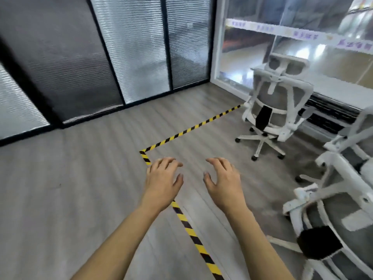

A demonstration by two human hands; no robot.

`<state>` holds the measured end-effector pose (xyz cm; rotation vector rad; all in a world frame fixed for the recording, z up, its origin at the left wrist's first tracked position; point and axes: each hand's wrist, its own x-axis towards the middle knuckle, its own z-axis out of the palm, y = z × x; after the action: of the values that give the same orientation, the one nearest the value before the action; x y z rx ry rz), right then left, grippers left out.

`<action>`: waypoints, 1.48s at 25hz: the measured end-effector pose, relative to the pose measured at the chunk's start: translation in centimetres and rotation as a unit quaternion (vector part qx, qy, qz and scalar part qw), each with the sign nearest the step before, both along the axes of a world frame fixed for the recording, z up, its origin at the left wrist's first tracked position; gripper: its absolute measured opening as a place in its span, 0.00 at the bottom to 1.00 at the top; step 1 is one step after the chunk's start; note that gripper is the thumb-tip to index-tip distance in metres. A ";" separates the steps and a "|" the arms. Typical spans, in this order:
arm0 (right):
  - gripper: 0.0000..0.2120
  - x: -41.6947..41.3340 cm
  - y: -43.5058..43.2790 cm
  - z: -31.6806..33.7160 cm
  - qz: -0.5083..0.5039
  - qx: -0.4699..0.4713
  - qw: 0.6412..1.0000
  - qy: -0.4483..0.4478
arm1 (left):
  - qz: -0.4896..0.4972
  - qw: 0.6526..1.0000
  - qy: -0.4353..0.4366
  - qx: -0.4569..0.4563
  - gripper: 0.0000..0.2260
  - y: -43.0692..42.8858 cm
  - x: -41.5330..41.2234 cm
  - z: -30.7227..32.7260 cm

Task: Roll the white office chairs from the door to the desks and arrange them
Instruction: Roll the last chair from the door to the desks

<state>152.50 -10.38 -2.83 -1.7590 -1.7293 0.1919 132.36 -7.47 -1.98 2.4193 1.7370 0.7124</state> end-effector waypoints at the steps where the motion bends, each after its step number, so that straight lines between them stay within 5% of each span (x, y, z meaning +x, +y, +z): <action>1: 0.18 -3.4 1.1 0.2 0.029 0.004 1.000 -0.003 | 0.031 0.999 -0.008 0.002 0.17 0.0 -3.5 0.3; 12: 0.20 -49.1 7.1 1.4 0.295 0.030 0.955 0.014 | 0.278 0.960 -0.001 0.029 0.18 -4.4 -46.3 1.6; 25: 0.22 -97.1 16.9 -2.1 0.526 -0.007 0.850 0.018 | 0.513 0.859 -0.002 0.000 0.20 -3.4 -88.6 -1.1; 33: 0.20 -127.7 20.5 -2.5 0.656 -0.016 0.754 0.016 | 0.641 0.767 0.006 0.001 0.19 -3.1 -112.8 -0.3; 37: 0.20 -143.1 22.5 -3.2 0.671 -0.007 0.741 0.002 | 0.663 0.749 -0.011 0.007 0.20 -2.0 -127.1 -1.9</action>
<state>9.41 12.15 -6.04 -0.1588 -2.6389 0.7875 5.22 -9.49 -3.86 0.7267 3.2292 0.7277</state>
